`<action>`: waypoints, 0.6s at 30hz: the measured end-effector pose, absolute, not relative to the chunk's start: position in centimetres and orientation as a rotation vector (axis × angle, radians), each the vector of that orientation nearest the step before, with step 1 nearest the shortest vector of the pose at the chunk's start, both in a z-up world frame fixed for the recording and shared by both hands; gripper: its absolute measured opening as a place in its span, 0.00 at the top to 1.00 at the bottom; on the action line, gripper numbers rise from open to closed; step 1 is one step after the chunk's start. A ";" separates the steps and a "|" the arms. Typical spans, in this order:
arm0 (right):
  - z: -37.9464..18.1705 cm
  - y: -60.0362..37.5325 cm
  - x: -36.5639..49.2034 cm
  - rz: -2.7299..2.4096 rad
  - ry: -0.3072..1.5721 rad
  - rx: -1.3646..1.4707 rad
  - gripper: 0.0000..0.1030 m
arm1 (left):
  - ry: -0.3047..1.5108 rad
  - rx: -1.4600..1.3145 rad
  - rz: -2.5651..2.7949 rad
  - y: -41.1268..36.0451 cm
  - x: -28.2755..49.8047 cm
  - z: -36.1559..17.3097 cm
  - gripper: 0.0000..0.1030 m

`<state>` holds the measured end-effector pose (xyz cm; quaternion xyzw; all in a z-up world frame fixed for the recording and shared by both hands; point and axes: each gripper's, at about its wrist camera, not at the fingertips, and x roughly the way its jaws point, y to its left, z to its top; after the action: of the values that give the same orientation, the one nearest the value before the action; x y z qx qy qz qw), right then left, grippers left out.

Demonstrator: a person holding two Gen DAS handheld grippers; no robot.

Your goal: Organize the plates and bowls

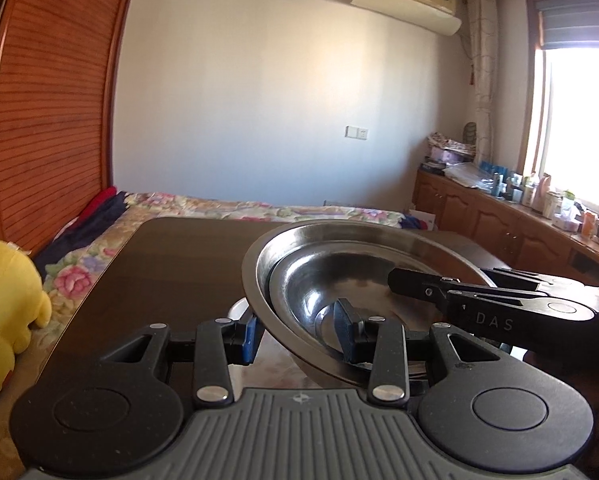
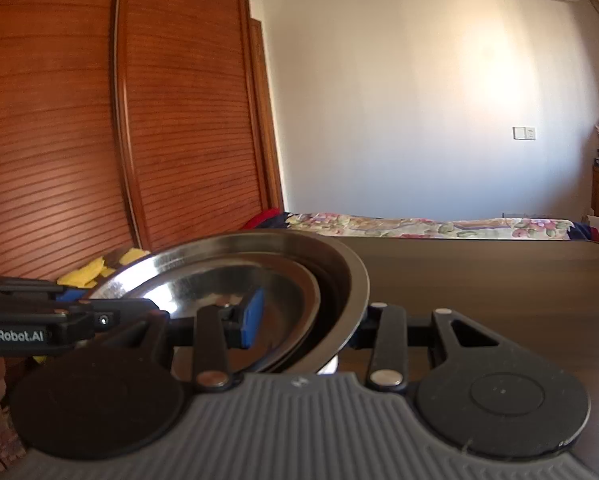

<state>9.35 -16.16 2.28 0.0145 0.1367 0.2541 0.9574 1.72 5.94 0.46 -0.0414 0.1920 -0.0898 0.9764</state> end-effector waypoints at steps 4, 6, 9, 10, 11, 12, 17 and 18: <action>1.9 -15.3 9.7 0.530 0.290 0.014 0.59 | 0.402 -0.089 -0.157 6.7 2.1 -0.2 0.61; 1.6 -15.0 9.8 0.533 0.299 0.009 0.59 | 0.409 -0.088 -0.151 7.0 2.2 -0.6 0.61; 1.3 -14.8 9.9 0.530 0.310 -0.002 0.59 | 0.417 -0.086 -0.147 6.9 2.5 -0.8 0.61; 1.2 -14.7 10.0 0.529 0.315 -0.004 0.59 | 0.419 -0.084 -0.145 6.9 2.5 -1.0 0.61; 1.1 -14.6 10.1 0.529 0.320 -0.003 0.59 | 0.422 -0.082 -0.144 7.0 2.5 -1.1 0.61; 0.9 -14.6 10.1 0.529 0.324 -0.003 0.59 | 0.424 -0.082 -0.144 7.0 2.6 -1.1 0.61; 0.9 -14.3 10.2 0.529 0.332 -0.008 0.59 | 0.426 -0.077 -0.142 7.1 2.6 -1.4 0.61; 0.9 -14.3 10.2 0.529 0.333 -0.010 0.59 | 0.427 -0.079 -0.142 7.1 2.6 -1.4 0.61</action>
<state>10.18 -14.29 0.95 -0.0050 0.1636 0.2603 0.9516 2.59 7.07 -1.44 -0.0393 0.2114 -0.0705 0.9741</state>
